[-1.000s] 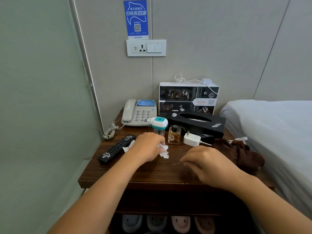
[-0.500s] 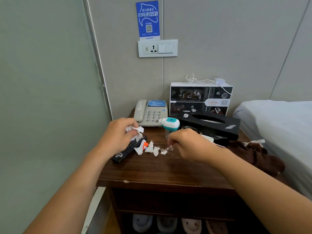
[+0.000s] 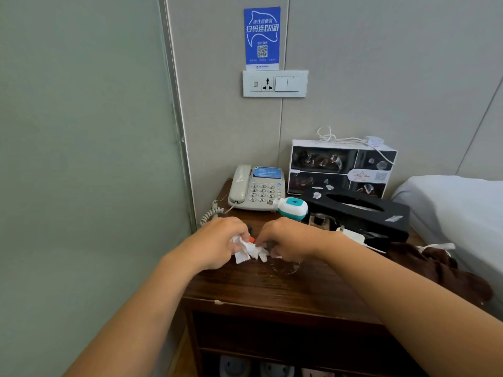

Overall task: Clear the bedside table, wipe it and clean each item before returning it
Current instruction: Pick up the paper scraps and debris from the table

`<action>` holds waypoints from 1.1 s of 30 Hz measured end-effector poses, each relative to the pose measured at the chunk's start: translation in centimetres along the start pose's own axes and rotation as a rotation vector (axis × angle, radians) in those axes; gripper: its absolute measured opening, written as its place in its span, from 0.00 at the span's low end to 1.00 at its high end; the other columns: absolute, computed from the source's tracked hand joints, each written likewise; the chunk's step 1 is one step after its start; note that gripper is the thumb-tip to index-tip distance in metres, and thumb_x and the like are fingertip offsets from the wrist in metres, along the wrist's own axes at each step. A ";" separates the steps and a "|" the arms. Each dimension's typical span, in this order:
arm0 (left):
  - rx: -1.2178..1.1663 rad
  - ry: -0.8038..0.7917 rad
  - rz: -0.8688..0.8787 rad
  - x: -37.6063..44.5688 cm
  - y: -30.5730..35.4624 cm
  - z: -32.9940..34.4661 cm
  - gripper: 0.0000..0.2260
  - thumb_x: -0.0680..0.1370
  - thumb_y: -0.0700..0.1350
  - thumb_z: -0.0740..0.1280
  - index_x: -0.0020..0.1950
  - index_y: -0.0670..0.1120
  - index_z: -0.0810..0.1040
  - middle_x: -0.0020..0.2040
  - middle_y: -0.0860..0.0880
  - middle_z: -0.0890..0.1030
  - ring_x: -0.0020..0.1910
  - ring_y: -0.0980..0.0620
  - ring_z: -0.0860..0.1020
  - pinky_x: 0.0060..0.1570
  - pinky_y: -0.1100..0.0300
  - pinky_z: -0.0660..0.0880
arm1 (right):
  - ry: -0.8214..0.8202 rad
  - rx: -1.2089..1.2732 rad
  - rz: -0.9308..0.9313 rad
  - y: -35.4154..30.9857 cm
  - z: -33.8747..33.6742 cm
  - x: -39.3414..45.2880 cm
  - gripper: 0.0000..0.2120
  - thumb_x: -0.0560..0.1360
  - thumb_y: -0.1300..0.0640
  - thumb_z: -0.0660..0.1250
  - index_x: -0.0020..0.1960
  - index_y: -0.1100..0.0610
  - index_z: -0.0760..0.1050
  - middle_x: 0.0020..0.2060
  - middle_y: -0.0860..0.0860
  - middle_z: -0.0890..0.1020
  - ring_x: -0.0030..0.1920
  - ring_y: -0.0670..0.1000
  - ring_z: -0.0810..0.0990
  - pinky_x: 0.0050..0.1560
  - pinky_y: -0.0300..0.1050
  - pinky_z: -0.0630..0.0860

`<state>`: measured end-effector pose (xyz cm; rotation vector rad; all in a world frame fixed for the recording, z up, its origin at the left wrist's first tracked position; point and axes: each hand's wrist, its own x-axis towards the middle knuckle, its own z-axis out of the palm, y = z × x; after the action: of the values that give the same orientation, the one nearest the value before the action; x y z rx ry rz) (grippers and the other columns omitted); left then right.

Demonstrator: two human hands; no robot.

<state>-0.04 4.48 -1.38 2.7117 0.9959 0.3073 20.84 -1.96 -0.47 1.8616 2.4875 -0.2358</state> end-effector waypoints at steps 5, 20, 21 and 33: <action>-0.022 -0.072 -0.047 0.4 -0.4 0.6 0.17 0.82 0.41 0.69 0.64 0.61 0.78 0.72 0.56 0.74 0.72 0.50 0.70 0.68 0.52 0.70 | 0.084 0.089 0.048 0.6 0.3 -0.5 0.04 0.78 0.59 0.72 0.48 0.50 0.80 0.46 0.43 0.80 0.47 0.44 0.78 0.47 0.37 0.74; 0.227 -0.074 0.050 1.5 0.4 1.2 0.07 0.80 0.45 0.71 0.58 0.49 0.82 0.52 0.54 0.74 0.59 0.48 0.76 0.55 0.52 0.74 | 0.043 0.140 0.150 1.9 0.4 -2.7 0.10 0.78 0.57 0.72 0.59 0.49 0.80 0.46 0.44 0.81 0.48 0.47 0.80 0.49 0.43 0.79; 0.237 -0.068 0.058 1.4 0.5 1.3 0.07 0.81 0.45 0.71 0.59 0.49 0.81 0.51 0.54 0.72 0.59 0.48 0.76 0.54 0.52 0.73 | 0.025 0.136 0.153 1.8 0.3 -2.5 0.10 0.78 0.56 0.72 0.59 0.50 0.80 0.46 0.44 0.81 0.47 0.47 0.80 0.46 0.40 0.77; -0.120 0.323 0.065 0.0 0.2 -1.1 0.11 0.79 0.32 0.68 0.46 0.49 0.76 0.45 0.58 0.71 0.44 0.52 0.73 0.40 0.61 0.65 | 0.008 0.090 0.120 0.9 -0.1 -2.5 0.03 0.81 0.53 0.68 0.48 0.51 0.77 0.39 0.42 0.76 0.40 0.43 0.75 0.40 0.37 0.70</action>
<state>-0.22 4.53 -0.27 2.6389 0.9329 0.8106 22.43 -4.10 -0.19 2.0408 2.3975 -0.3435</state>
